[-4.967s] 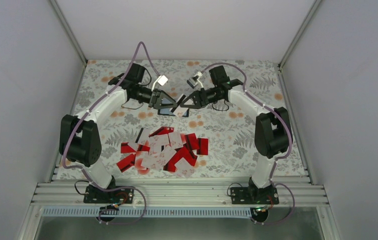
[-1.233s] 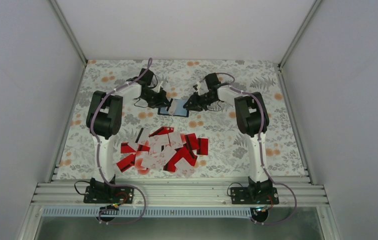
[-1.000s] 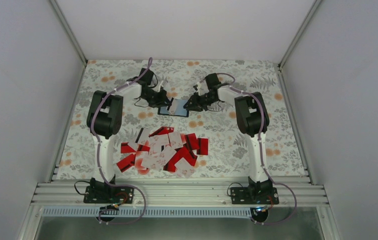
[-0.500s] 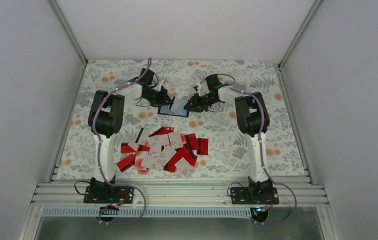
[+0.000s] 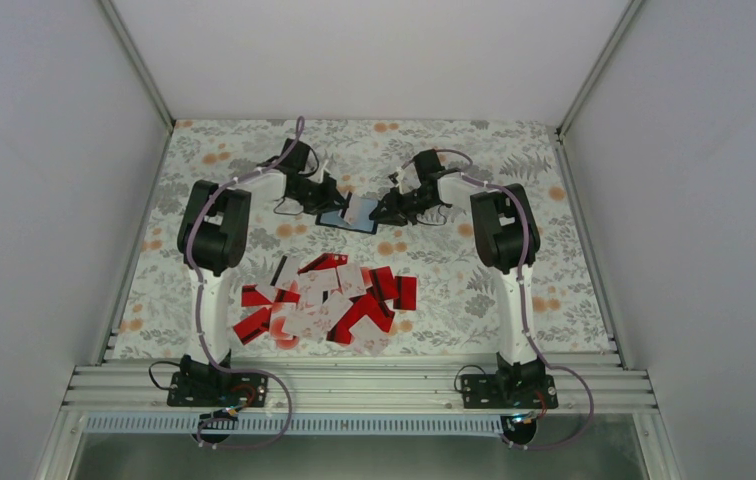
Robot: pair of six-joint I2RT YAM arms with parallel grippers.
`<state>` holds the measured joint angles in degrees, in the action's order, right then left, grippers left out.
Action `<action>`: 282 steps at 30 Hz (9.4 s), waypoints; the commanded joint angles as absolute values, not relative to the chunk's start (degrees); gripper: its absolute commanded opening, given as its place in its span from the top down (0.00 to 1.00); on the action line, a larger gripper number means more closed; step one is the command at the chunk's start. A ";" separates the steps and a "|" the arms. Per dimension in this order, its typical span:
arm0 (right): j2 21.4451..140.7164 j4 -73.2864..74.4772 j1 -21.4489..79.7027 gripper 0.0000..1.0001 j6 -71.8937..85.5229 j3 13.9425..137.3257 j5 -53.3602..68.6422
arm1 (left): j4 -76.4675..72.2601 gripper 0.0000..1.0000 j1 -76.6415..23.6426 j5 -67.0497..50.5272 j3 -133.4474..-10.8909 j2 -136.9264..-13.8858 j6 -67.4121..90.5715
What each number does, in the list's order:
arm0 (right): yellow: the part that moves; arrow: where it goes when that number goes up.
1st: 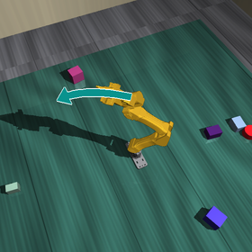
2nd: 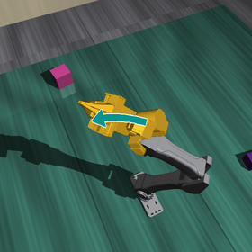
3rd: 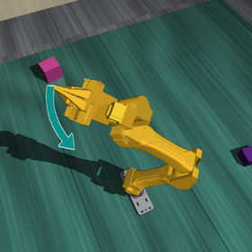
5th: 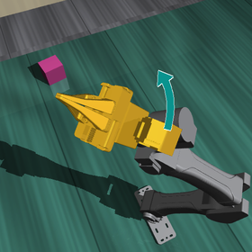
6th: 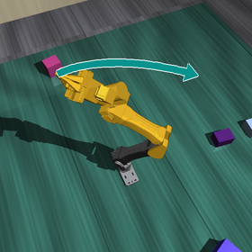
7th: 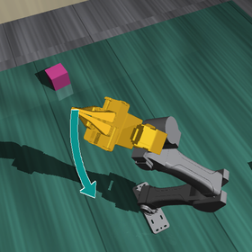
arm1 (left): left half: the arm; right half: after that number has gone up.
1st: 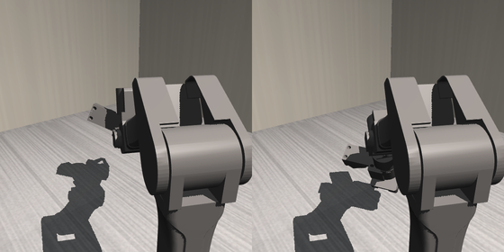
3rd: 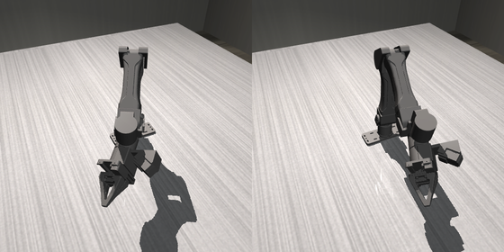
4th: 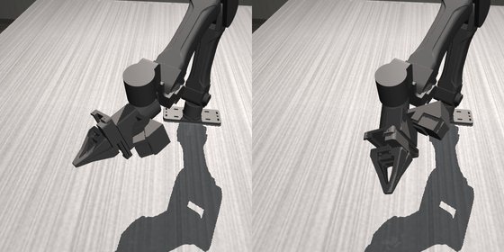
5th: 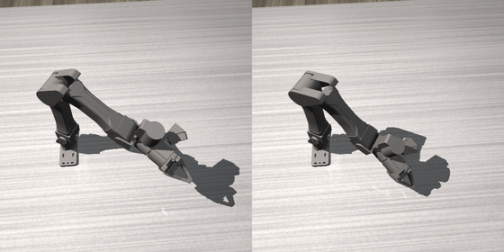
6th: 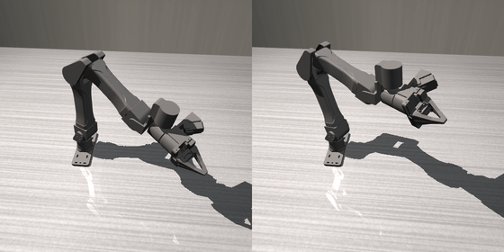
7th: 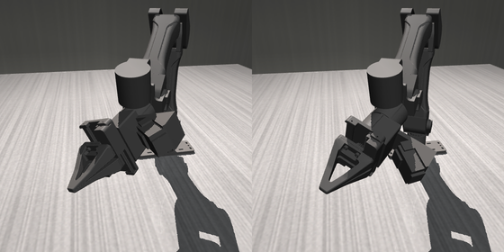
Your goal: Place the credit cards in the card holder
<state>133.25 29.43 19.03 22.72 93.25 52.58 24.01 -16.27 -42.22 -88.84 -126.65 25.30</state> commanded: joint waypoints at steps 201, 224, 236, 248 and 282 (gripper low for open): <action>134.45 29.62 19.73 0.81 23.73 95.62 55.20 | 42.56 0.98 -26.67 -23.97 -98.89 -129.26 15.45; 132.81 31.97 21.26 0.82 23.27 98.15 54.43 | 44.88 0.97 -25.47 -21.83 -98.90 -122.24 18.73; 134.57 33.43 22.84 0.79 24.33 102.77 54.88 | 44.13 0.97 -22.55 -22.06 -94.85 -115.85 19.79; 140.37 36.32 25.26 0.71 25.35 110.51 59.61 | 42.18 0.97 -17.45 -19.58 -82.13 -103.90 18.46; 111.72 38.78 29.32 0.50 10.08 89.46 34.80 | 42.29 0.47 -16.44 -12.08 -56.06 -73.35 17.22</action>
<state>119.11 39.68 28.82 15.00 96.66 46.52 41.39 -15.20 -14.79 -56.40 -77.17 18.59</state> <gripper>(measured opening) 0.479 0.447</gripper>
